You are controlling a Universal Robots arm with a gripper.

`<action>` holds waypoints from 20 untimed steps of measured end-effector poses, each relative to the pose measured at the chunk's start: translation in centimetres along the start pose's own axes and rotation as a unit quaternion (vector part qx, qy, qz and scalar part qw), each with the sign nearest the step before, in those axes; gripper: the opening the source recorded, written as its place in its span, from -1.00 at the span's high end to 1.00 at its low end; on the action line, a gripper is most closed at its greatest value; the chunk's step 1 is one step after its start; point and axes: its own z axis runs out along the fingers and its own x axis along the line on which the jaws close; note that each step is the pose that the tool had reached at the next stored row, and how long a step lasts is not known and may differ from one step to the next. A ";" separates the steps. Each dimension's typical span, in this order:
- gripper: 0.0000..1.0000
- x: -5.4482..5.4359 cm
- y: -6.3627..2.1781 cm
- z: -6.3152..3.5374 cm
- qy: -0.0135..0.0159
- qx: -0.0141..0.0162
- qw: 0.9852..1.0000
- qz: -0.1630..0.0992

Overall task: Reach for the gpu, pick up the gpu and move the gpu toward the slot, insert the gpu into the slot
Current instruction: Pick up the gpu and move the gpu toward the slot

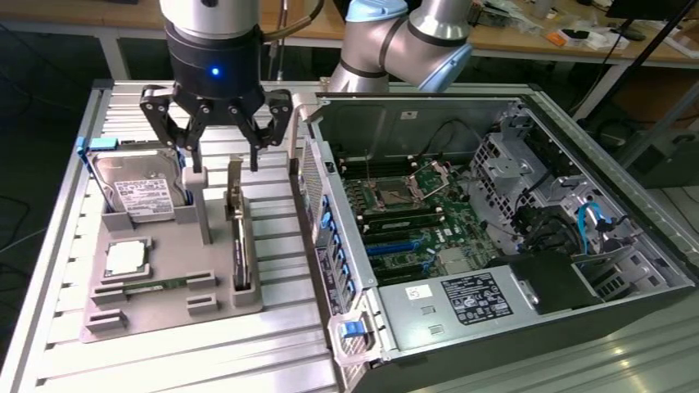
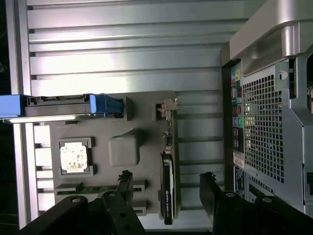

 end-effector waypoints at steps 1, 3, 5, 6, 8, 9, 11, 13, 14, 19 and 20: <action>-0.33 0.0 -0.04 0.15 0.000 0.000 1.000 -0.001; -0.33 0.0 -0.13 0.43 0.001 0.000 1.000 -0.002; -0.33 0.0 -0.20 0.73 0.001 0.000 1.000 -0.003; -0.33 0.0 -0.24 0.86 0.002 0.000 1.000 -0.004; -0.33 0.0 -0.31 1.11 0.002 0.000 1.000 -0.005; -0.33 0.0 -0.35 1.20 0.003 0.000 1.000 -0.006; -0.33 0.0 -0.51 1.33 0.003 0.000 1.000 -0.007; -0.33 0.0 -0.68 1.49 0.003 0.000 1.000 -0.008; -0.33 0.0 -0.78 1.57 0.003 0.000 1.000 -0.008; -0.33 -0.1 -1.20 1.94 0.003 0.000 1.000 -0.010; -0.33 -0.1 -1.25 2.02 0.004 0.001 1.000 -0.010</action>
